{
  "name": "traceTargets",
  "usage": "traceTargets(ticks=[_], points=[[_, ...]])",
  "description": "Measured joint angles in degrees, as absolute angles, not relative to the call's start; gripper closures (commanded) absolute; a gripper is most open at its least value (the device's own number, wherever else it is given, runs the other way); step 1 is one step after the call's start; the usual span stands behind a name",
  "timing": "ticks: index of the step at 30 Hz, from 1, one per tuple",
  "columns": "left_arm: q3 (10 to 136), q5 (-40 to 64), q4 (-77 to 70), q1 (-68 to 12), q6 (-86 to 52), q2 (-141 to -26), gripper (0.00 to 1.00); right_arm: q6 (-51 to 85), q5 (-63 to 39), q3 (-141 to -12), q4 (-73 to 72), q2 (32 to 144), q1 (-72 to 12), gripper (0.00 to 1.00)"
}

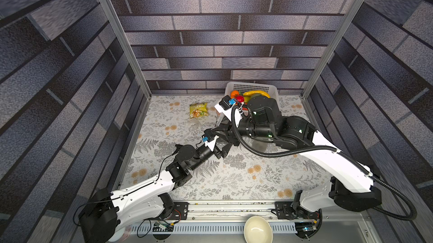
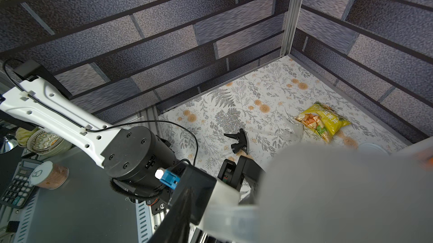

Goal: Attach spray nozzles to spray bottles
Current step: Screw the spray nozzle on the spray bottle.

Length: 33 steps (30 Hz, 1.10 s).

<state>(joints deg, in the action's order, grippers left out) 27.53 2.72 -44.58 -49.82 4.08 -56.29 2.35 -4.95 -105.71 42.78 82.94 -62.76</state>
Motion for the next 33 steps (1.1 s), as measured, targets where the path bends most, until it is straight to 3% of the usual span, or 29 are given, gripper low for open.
traceTargets(ticks=[9,12,15,19,25,33], points=[[26.98,2.98,-47.22,-47.44,2.28,-55.55,0.37,4.25,-5.85,-104.03,44.14,80.03,-63.16,0.46],[26.94,3.16,-47.53,-47.13,1.87,-55.55,0.37,4.36,-5.98,-103.68,44.53,79.31,-63.16,0.48],[26.94,3.77,-47.51,-46.81,1.26,-55.33,0.37,4.08,-4.16,-101.08,44.58,76.97,-63.26,0.56],[26.94,4.86,-47.13,-46.78,0.97,-54.3,0.38,2.57,-1.3,-96.33,43.31,71.81,-61.47,0.54],[26.94,7.55,-45.41,-46.78,-0.23,-52.86,0.38,1.23,-9.43,-93.45,37.1,67.61,-51.83,0.36],[27.22,9.52,-43.07,-47.7,-0.69,-52.71,0.38,1.13,-22.46,-95.13,30.13,71.61,-45.28,0.38]])
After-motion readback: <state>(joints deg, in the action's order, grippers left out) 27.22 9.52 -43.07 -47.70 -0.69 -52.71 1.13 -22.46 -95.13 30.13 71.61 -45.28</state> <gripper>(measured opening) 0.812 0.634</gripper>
